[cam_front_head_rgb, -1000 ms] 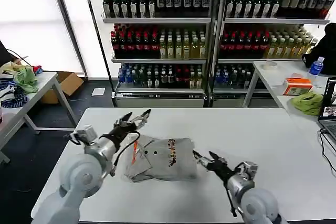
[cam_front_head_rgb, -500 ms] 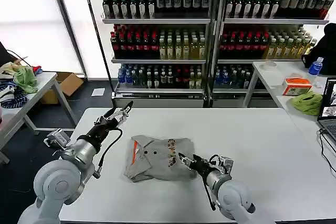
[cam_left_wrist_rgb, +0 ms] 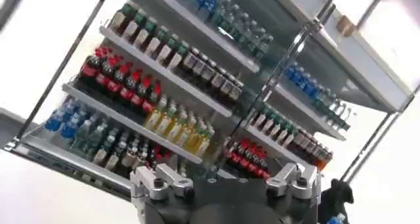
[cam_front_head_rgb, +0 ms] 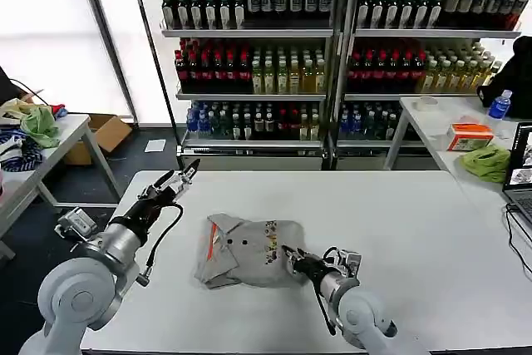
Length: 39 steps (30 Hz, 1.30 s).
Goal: Fold and organize the clothes.
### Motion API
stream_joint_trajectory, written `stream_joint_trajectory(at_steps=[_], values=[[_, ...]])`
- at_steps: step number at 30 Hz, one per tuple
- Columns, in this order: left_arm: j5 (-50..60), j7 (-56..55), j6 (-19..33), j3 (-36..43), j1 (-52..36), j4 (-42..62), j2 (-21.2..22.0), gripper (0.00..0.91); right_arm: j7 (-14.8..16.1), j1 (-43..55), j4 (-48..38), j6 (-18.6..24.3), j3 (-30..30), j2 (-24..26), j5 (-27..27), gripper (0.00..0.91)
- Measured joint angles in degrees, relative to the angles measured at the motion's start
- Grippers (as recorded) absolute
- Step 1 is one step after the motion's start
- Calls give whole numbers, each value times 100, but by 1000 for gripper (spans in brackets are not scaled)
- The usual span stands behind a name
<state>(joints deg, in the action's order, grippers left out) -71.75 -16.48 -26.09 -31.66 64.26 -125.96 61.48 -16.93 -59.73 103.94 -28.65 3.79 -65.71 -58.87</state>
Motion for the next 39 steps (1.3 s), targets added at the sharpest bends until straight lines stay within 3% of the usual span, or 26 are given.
stream_joint_trajectory(at_steps=[7, 15, 16, 31, 39], values=[[-108, -17, 11, -90, 44, -3, 2, 907, 109, -66, 117, -120, 201, 176, 62, 0], [-153, -29, 14, -80, 51, 1, 46, 907, 356, -207, 292, -255, 734, 778, 153, 20], [-153, -28, 14, -73, 49, 2, 59, 907, 391, -223, 294, -268, 790, 869, 188, 907], [-188, -73, 7, -114, 116, -91, 57, 907, 508, -548, 687, -371, 1662, 1535, 1265, 907], [-171, -53, 6, -176, 209, -203, 53, 907, 501, -462, 987, 99, 1574, 1294, 1957, 907]])
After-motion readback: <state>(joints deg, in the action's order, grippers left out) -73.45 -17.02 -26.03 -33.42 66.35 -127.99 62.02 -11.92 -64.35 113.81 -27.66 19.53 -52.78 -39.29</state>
